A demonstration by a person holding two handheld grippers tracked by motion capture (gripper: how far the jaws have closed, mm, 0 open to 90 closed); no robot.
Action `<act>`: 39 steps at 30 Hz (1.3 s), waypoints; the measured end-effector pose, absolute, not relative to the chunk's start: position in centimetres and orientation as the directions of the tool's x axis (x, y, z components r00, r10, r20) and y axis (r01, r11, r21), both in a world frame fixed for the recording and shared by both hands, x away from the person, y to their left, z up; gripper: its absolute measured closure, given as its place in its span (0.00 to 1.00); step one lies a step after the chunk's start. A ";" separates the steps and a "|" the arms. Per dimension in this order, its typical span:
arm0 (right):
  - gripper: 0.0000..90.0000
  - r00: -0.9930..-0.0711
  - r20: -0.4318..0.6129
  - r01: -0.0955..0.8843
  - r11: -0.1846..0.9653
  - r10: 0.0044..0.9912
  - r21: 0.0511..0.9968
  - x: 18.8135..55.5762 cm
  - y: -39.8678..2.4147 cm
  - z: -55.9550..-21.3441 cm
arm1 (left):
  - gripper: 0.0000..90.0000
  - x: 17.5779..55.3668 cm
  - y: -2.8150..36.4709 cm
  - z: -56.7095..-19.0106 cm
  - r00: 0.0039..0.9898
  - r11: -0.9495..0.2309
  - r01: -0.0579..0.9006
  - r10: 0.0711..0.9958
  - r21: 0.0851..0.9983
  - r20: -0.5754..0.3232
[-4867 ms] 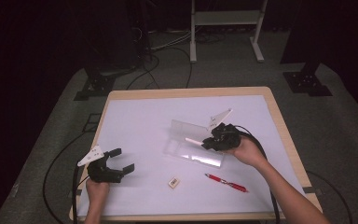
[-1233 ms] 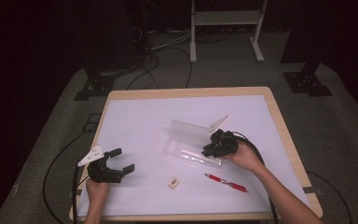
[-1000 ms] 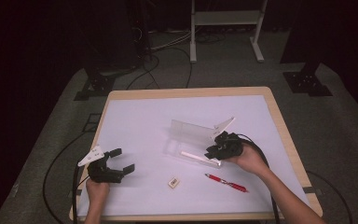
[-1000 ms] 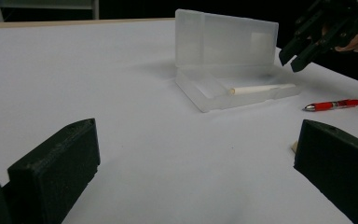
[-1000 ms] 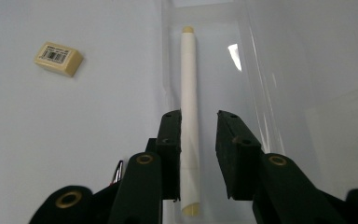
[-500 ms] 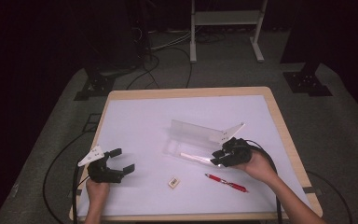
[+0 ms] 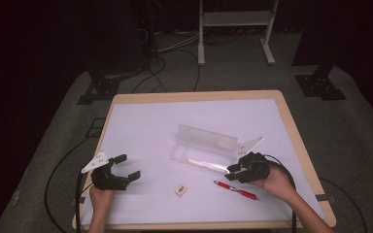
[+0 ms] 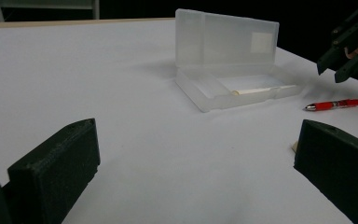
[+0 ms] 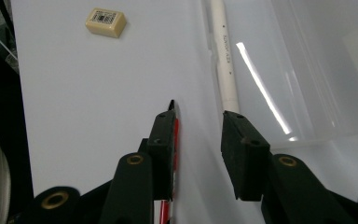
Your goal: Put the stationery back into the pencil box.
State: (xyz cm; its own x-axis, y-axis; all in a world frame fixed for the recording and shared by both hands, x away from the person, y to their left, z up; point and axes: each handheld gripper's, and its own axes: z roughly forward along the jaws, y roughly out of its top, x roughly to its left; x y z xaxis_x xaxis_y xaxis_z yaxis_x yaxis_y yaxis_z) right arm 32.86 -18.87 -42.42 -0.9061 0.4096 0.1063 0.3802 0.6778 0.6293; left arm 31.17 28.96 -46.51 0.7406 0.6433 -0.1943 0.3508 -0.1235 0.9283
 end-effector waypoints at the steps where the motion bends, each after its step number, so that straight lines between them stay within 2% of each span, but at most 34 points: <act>1: 0.72 -0.906 0.109 0.381 0.676 0.409 0.630 32.7 -19.0 -42.5 | 0.00 31.2 29.0 -46.5 0.740 -0.123 0.351 0.643 0.928 -0.195; 24: 0.75 -0.902 0.132 0.404 0.696 0.411 0.593 30.1 -20.0 -45.1 | 0.00 31.2 28.9 -46.5 0.741 -0.124 0.351 0.643 0.928 -0.194; 39: 0.86 -0.904 0.111 0.395 0.710 0.412 0.583 29.8 -20.1 -45.9 | 0.00 31.2 28.9 -46.5 0.741 -0.124 0.351 0.643 0.928 -0.194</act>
